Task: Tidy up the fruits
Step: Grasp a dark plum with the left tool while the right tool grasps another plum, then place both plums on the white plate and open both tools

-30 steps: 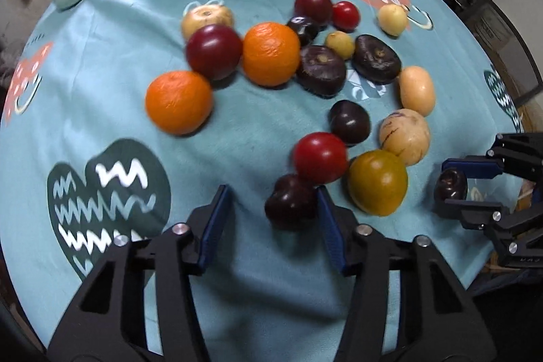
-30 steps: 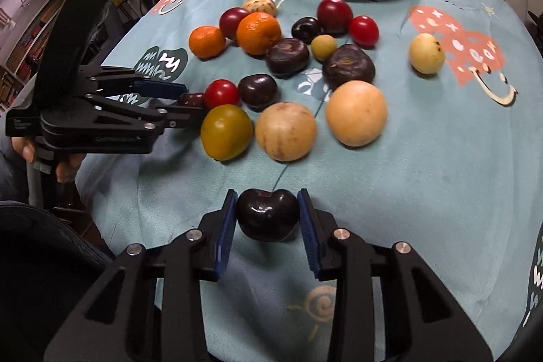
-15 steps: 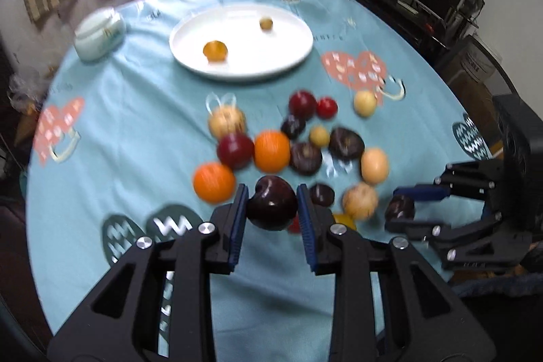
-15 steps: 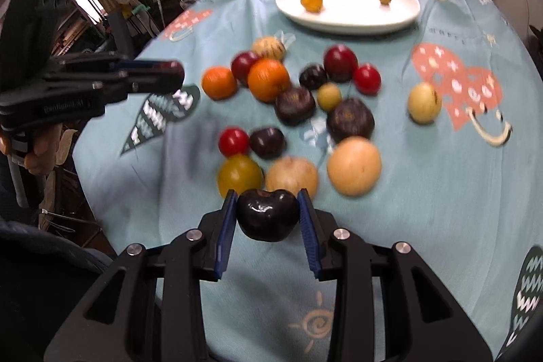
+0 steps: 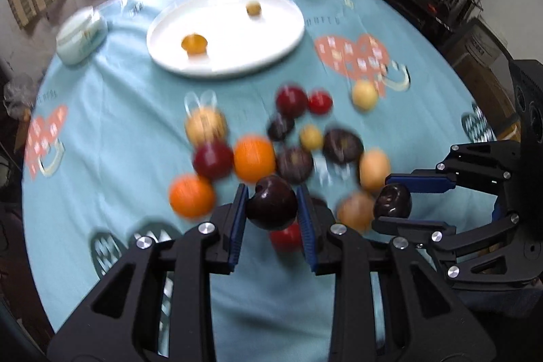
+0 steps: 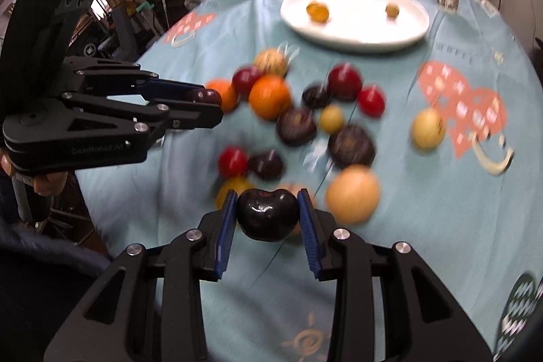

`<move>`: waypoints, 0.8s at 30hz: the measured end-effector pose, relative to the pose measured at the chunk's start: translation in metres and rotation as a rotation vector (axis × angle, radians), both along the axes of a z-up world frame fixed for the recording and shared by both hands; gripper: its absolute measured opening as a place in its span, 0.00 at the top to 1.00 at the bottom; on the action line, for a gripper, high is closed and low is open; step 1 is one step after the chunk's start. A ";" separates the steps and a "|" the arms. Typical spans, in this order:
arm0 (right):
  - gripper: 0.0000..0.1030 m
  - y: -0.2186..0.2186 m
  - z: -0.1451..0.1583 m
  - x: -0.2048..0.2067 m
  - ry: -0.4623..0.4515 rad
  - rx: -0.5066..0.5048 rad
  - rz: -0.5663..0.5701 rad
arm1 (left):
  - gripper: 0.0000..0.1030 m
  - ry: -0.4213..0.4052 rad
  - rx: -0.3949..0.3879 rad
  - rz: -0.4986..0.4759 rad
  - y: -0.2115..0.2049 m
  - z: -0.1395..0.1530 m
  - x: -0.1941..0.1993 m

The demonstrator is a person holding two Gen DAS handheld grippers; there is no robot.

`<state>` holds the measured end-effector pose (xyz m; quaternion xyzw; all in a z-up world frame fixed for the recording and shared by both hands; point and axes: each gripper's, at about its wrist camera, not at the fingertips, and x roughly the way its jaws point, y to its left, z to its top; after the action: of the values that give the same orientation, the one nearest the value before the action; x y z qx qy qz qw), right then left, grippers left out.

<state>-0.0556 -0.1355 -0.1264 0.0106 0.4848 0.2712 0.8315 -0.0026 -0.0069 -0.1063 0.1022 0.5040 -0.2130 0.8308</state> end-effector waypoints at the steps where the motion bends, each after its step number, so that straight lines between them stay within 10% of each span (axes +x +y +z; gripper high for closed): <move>1: 0.65 -0.002 0.008 0.008 -0.021 0.003 -0.003 | 0.72 -0.018 -0.001 0.002 -0.003 0.006 0.006; 13: 0.65 -0.031 0.097 0.126 -0.290 0.016 -0.120 | 0.71 -0.176 0.013 0.159 -0.031 0.066 0.117; 24: 0.65 -0.040 0.074 0.210 -0.260 0.003 -0.169 | 0.71 -0.131 0.050 0.197 -0.041 0.030 0.191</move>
<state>0.1542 -0.1756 -0.0528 0.0174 0.3701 0.2000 0.9071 0.1885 -0.0478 -0.0765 0.0867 0.4615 -0.1103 0.8760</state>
